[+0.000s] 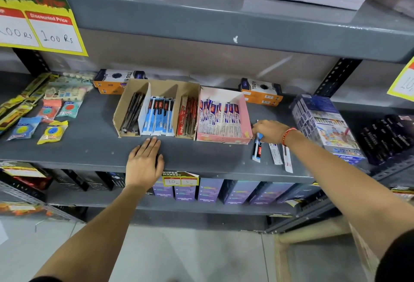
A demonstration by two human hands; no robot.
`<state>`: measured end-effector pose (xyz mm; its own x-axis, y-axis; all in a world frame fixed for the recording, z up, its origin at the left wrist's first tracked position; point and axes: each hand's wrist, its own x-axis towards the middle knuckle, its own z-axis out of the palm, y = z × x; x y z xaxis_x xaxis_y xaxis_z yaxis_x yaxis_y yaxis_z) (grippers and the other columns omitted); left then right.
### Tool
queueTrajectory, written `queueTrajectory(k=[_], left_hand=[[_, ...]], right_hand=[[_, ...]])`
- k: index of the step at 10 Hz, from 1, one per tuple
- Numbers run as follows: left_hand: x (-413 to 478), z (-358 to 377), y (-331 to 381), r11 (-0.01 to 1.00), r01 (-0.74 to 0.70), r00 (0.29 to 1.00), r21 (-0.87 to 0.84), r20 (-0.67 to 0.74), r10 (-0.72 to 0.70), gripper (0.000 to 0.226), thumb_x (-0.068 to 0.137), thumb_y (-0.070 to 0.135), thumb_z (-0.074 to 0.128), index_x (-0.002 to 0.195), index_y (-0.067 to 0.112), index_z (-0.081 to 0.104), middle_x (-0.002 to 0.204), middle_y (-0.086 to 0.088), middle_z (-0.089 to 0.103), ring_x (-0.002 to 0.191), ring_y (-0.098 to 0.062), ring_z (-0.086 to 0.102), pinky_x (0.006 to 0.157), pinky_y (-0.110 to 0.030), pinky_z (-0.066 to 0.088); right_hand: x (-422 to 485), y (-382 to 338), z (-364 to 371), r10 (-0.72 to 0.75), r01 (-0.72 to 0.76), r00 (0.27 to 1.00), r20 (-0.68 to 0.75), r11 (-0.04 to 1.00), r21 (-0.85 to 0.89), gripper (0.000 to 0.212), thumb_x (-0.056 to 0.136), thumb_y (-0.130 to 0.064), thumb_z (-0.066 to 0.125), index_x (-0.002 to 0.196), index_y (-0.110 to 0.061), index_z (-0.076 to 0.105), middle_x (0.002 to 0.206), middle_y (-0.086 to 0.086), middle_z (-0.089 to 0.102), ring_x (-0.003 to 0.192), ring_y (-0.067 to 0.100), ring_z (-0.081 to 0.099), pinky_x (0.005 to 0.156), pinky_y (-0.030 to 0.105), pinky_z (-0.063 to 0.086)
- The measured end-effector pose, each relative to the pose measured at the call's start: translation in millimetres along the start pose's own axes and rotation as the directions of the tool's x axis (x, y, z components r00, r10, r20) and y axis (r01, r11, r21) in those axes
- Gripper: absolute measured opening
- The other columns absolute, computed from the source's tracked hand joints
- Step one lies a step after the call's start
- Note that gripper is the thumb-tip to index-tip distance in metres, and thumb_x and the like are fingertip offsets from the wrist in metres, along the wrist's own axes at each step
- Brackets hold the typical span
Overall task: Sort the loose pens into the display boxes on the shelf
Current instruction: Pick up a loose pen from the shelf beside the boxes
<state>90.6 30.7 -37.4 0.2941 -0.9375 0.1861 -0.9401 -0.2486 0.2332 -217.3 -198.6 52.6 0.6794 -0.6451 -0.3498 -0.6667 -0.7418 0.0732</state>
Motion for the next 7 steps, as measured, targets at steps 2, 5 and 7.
queueTrajectory(k=[2, 5, 7], left_hand=[[-0.1, 0.8, 0.5, 1.0, 0.004, 1.0, 0.007, -0.008, -0.004, 0.057, 0.087, 0.034, 0.028, 0.124, 0.002, 0.058, 0.131, -0.016, 0.057, 0.123, -0.029, 0.052, 0.101, -0.047, 0.038], [-0.3, 1.4, 0.6, 1.0, 0.002, 1.0, 0.004, -0.019, -0.002, 0.056, 0.088, 0.033, 0.029, 0.124, 0.001, 0.058, 0.131, -0.016, 0.058, 0.124, -0.029, 0.052, 0.101, -0.046, 0.039], [-0.6, 0.0, 1.2, 1.0, 0.004, 1.0, 0.0, -0.006, -0.004, 0.057, 0.088, 0.034, 0.027, 0.127, 0.003, 0.056, 0.134, -0.015, 0.056, 0.127, -0.027, 0.049, 0.103, -0.046, 0.037]], right_hand=[[-0.6, 1.9, -4.3, -0.043, 0.047, 0.997, 0.061, 0.996, -0.076, 0.018, 0.084, -0.008, 0.059, 0.094, -0.017, 0.071, 0.104, 0.009, 0.06, 0.098, 0.026, 0.058, 0.073, 0.03, 0.044], [-18.9, 6.2, 10.4, -0.173, 0.147, 0.979, -0.11, 0.967, -0.21, 0.016, 0.092, -0.017, 0.05, 0.101, -0.016, 0.063, 0.105, 0.002, 0.066, 0.105, 0.019, 0.055, 0.088, 0.031, 0.043], [-42.9, 1.1, 25.0, -0.181, 0.138, 0.892, -0.415, 0.982, -0.131, 0.02, 0.087, -0.013, 0.064, 0.106, -0.011, 0.068, 0.097, 0.007, 0.07, 0.098, 0.026, 0.064, 0.085, 0.036, 0.051]])
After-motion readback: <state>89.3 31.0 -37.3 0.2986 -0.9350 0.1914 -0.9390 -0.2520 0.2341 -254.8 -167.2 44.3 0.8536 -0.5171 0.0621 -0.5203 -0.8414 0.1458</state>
